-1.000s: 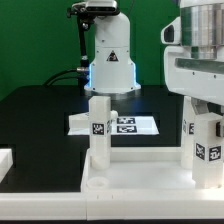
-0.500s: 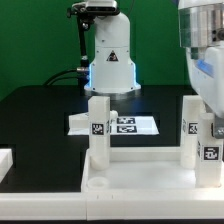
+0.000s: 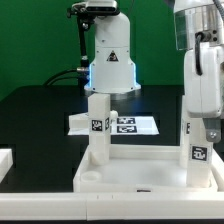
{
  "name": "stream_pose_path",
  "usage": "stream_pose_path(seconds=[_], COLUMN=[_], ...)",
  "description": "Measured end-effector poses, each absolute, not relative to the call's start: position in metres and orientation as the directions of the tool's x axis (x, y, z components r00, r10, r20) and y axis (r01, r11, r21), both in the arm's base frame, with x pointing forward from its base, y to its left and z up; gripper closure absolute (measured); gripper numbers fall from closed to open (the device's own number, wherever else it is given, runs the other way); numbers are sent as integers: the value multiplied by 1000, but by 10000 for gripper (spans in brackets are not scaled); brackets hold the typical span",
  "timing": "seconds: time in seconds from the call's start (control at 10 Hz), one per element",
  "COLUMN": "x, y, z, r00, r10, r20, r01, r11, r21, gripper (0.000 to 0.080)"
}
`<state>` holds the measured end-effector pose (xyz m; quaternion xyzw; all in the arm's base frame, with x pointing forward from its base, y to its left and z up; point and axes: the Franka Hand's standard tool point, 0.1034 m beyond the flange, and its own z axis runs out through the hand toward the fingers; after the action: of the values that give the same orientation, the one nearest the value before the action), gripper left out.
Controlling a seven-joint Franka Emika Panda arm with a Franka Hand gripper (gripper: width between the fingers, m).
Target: Assemble desk
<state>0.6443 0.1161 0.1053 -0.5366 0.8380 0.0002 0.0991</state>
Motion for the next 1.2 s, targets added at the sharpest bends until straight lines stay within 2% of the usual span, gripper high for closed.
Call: stream_pose_path(seconds=[0.1, 0.2, 0.3, 0.4, 0.5, 0.9, 1.1, 1.2], x=[645, 644, 647, 653, 659, 657, 654, 643], y=[117, 119, 117, 112, 112, 113, 104, 90], z=[108, 119, 137, 151, 156, 152, 155, 165], r00=[-394, -369, -327, -316, -325, -315, -233, -145], r10=[-904, -912, -926, -928, -924, -928, -954, -972], r20=[-168, -178, -189, -198, -202, -196, -191, -185], r01=[-903, -912, -925, -925, -919, -924, -944, -961], r11=[414, 392, 355, 348, 359, 348, 269, 183], r21=[-111, -120, -139, -153, -163, -161, -189, -209], gripper=[284, 193, 193, 157, 152, 150, 150, 150])
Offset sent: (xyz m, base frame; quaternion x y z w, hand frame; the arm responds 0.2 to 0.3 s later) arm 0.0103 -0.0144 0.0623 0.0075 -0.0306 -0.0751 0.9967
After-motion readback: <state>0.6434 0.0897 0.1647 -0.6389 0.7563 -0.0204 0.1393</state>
